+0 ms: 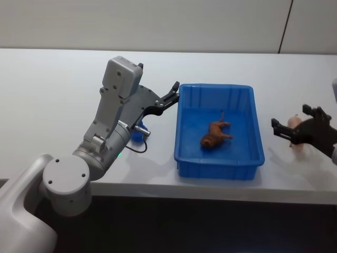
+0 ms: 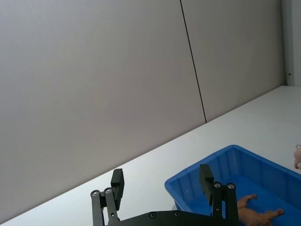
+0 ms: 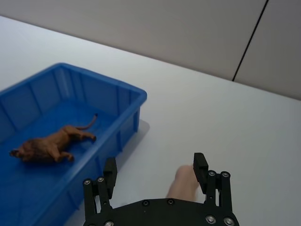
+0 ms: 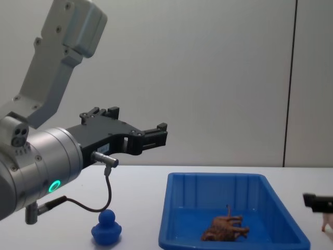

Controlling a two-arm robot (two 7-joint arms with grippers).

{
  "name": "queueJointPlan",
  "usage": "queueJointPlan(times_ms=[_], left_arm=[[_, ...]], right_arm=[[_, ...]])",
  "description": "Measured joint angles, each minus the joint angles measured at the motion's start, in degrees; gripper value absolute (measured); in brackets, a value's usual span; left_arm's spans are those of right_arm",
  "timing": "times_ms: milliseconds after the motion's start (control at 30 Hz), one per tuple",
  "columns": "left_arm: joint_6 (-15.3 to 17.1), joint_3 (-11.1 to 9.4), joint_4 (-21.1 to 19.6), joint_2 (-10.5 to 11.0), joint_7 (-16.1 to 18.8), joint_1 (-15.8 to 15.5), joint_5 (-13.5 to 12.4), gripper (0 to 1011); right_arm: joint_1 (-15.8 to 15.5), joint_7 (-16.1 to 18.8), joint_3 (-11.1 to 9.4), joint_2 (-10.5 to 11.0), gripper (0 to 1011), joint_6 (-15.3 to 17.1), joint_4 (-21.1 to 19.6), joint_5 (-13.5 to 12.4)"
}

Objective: Pick up the two dolls from the table and place them into the box.

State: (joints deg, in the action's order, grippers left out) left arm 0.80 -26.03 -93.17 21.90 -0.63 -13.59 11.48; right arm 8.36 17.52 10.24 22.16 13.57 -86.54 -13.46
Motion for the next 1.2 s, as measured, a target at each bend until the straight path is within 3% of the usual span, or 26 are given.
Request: queueJointPlan(times_ms=[600, 1067, 1200], left_arm=[[0.0, 0.0, 0.0, 0.0, 0.0, 0.0, 0.0, 1001], [0.0, 0.0, 0.0, 0.0, 0.0, 0.0, 0.0, 1001], [0.0, 0.0, 0.0, 0.0, 0.0, 0.0, 0.0, 1001]], right_arm=[[-1.8, -4.1, 0.1, 0.2, 1001, 0.7, 2.2, 1.8], [-1.2, -4.3, 0.3, -0.4, 999, 0.9, 4.5, 1.2], [-0.8, -4.3, 0.4, -0.7, 929, 0.9, 5.5, 1.0]])
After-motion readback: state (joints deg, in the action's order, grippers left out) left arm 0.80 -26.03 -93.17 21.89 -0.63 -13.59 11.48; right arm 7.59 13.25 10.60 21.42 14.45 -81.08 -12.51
